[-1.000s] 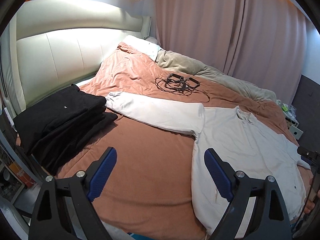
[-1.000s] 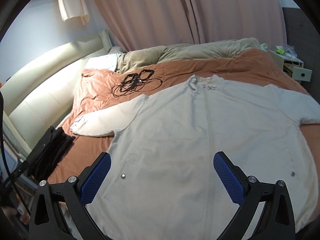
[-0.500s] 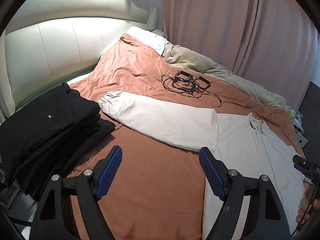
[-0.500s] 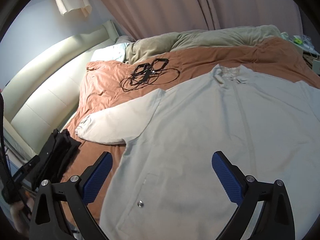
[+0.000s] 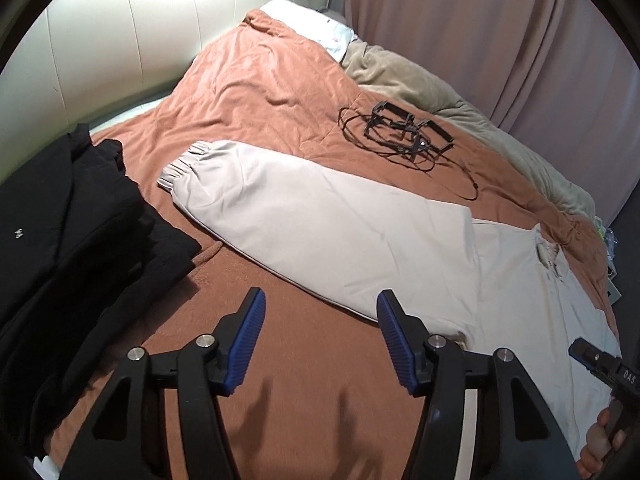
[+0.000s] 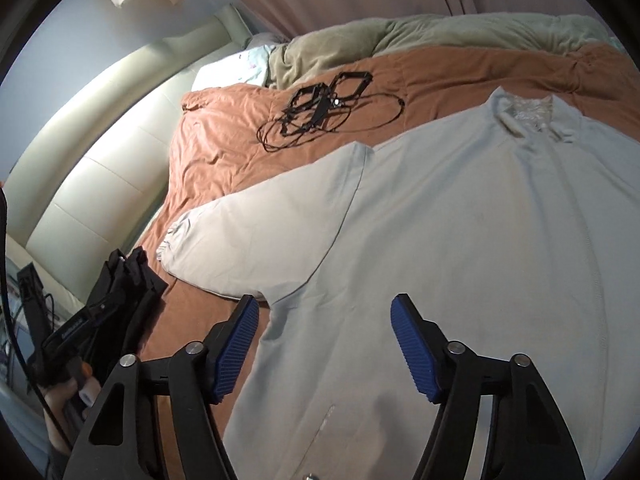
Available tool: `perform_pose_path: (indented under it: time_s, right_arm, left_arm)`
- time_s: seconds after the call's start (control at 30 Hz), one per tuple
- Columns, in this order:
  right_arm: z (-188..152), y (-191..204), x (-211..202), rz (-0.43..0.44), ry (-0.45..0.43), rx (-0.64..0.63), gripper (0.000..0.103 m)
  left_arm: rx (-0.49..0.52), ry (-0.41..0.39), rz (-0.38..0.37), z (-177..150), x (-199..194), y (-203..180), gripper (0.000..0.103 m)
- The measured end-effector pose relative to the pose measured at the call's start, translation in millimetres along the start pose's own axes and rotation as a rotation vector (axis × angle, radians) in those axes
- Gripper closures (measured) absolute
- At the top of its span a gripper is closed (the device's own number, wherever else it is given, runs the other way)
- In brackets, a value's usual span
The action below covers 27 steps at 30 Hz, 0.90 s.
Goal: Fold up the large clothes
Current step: 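Lower the left gripper onto the jacket sleeve and close on it, then lift the sleeve with the left gripper and fold it across the body while the right gripper holds the body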
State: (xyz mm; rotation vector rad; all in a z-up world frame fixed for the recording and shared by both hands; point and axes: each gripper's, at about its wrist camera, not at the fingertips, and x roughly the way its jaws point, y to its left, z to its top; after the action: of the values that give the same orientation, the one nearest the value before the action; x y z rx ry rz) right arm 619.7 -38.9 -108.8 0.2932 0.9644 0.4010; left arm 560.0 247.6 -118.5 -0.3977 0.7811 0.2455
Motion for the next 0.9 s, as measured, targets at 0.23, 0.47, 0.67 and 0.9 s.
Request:
perform_pose_path:
  time_s: [0.23,0.47,0.67,0.9]
  right_arm:
    - [-13,-28,32,-0.001,0.064,0.064,0.054]
    - [-17,-57,42,-0.012,0.079,0.133,0.069]
    - [-17,-62,44,0.024,0.079,0.154,0.074]
    - [-1,-53,49,0.127,0.048,0.167,0.09]
  left_arm:
    - [-0.062,0.06,0.06,12,66,18,0.047]
    - [-0.083,0.137,0.123,13,120,17,0.047]
    - [-0.086,0.132,0.194,18,147,21,0.058]
    - [-0.098,0.044,0.103,38,121,24,0.096]
